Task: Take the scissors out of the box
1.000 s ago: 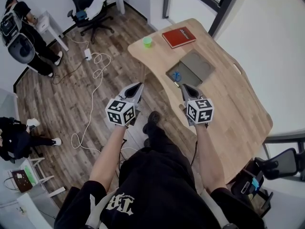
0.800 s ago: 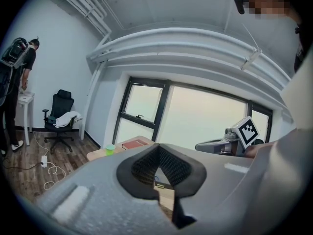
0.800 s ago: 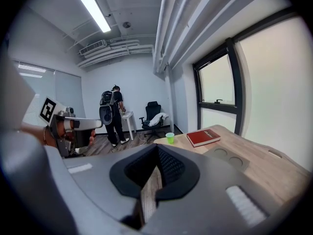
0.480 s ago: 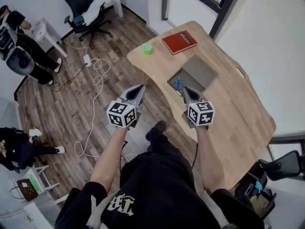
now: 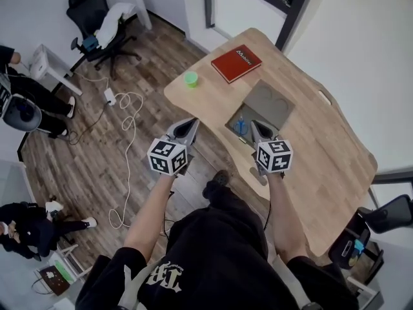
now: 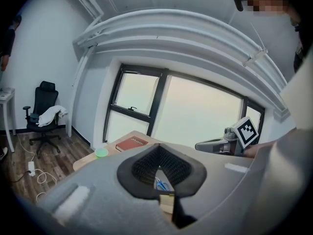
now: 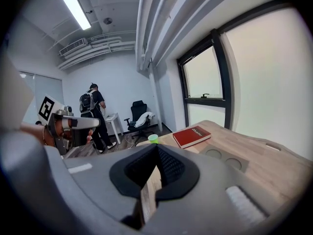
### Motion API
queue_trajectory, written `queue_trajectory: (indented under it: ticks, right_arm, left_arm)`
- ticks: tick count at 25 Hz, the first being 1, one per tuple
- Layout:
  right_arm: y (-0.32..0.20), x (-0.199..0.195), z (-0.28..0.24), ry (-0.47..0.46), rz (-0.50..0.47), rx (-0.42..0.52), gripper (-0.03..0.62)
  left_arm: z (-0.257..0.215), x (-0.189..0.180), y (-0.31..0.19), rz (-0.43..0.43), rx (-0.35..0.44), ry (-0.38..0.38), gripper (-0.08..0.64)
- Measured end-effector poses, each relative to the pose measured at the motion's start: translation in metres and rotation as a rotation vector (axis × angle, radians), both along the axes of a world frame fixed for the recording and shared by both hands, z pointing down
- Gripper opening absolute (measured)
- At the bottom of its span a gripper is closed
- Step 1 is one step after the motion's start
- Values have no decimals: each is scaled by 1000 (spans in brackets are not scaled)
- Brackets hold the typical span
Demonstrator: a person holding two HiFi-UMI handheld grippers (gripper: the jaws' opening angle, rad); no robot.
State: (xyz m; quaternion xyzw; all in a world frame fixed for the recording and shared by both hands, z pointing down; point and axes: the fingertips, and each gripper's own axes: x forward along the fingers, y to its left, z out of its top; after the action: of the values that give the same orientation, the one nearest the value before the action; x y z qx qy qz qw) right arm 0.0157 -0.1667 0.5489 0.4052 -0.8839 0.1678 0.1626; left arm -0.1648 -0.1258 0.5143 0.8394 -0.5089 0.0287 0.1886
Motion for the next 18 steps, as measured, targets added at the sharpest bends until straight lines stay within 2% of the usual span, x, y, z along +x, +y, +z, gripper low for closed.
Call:
queue_trajectory:
  ticks: [7,18]
  right_arm:
    - [-36,2,4,1,53,-10,3]
    - [-81,25,6,-5,140,-8,4]
  left_arm:
    - [2,4,-50,48,-15,0,3]
    - [4,38,-112,173,-16,-12,3]
